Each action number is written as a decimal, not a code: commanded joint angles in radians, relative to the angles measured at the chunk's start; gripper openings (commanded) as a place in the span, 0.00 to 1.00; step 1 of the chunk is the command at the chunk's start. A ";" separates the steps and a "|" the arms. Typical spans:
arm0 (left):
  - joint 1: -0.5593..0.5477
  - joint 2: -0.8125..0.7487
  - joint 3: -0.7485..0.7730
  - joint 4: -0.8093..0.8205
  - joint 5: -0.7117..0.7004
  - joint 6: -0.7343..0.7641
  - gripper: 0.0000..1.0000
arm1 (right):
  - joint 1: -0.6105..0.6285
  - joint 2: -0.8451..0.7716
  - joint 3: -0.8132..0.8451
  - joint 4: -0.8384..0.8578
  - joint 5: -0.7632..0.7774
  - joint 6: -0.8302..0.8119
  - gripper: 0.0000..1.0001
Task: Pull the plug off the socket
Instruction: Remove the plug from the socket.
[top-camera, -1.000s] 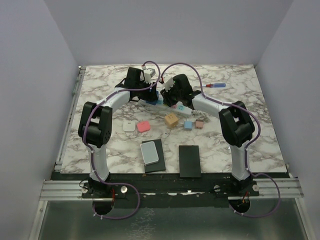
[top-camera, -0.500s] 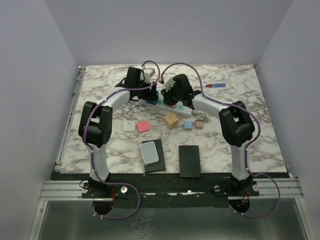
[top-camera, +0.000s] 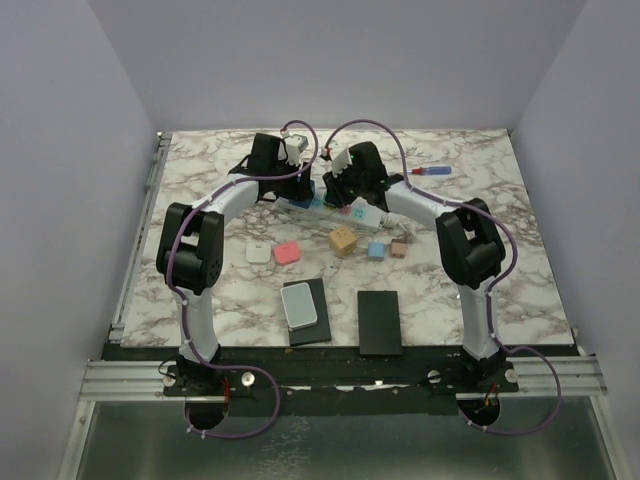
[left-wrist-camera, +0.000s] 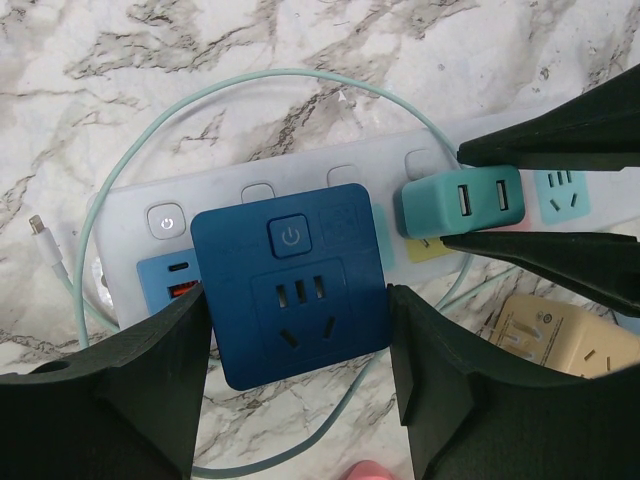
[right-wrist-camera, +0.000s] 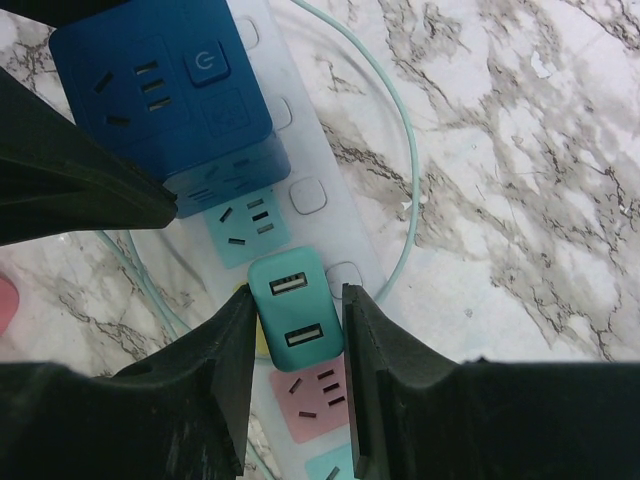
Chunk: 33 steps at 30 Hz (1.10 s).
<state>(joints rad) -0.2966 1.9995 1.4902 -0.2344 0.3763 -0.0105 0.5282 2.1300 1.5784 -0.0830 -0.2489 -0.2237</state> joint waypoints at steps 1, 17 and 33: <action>-0.012 0.036 0.002 -0.072 0.020 -0.011 0.36 | -0.009 0.046 0.009 -0.011 -0.014 0.029 0.01; -0.013 0.039 0.004 -0.071 -0.024 -0.039 0.25 | 0.112 -0.087 -0.246 0.226 0.213 -0.056 0.01; -0.012 0.039 -0.002 -0.072 -0.017 -0.032 0.20 | 0.071 -0.065 -0.124 0.103 0.105 0.067 0.01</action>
<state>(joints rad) -0.2970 1.9999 1.4906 -0.2344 0.3729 -0.0185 0.6209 2.0441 1.3945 0.1101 -0.0418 -0.2443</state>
